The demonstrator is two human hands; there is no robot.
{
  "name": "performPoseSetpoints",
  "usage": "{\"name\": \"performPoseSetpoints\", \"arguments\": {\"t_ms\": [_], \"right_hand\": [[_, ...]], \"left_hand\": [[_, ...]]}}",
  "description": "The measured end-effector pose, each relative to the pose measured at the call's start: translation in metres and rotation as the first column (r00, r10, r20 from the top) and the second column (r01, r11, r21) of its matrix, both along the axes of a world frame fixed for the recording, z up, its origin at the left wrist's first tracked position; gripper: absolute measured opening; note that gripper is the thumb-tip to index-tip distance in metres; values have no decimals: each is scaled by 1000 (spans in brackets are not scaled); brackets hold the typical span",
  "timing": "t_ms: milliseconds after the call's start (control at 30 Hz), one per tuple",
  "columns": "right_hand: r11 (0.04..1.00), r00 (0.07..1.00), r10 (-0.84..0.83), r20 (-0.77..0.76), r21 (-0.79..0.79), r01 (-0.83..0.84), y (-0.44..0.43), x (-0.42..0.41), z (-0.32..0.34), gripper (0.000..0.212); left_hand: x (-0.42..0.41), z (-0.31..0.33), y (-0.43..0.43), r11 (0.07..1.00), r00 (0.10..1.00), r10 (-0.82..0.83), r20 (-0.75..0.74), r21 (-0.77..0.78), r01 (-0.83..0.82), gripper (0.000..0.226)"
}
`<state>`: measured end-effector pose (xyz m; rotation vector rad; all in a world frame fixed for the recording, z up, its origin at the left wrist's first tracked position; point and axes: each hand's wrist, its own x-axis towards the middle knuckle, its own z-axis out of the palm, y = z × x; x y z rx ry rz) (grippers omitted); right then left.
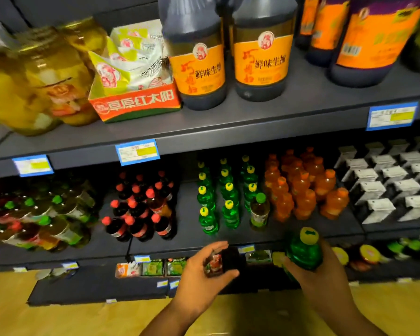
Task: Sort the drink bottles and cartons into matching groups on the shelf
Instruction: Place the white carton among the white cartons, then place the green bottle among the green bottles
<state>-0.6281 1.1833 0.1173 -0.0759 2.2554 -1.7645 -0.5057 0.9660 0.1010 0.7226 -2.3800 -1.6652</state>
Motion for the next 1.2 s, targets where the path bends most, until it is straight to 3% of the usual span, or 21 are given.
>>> {"name": "performPoseSetpoints", "arguments": {"t_ms": [367, 733, 900, 1200], "right_hand": [[1000, 998, -2, 67, 1, 2, 7, -12, -14, 62], [999, 998, 16, 58, 50, -18, 9, -40, -52, 54], [995, 999, 3, 49, 101, -8, 2, -48, -79, 67], [997, 998, -22, 63, 79, 17, -5, -59, -118, 69]], "left_hand": [[-27, -19, 14, 999, 999, 30, 23, 40, -31, 63], [-154, -58, 20, 998, 998, 58, 17, -20, -58, 77], [-183, -88, 19, 995, 997, 70, 26, -79, -68, 82], [-219, -127, 9, 996, 999, 29, 42, -82, -26, 90]]}}
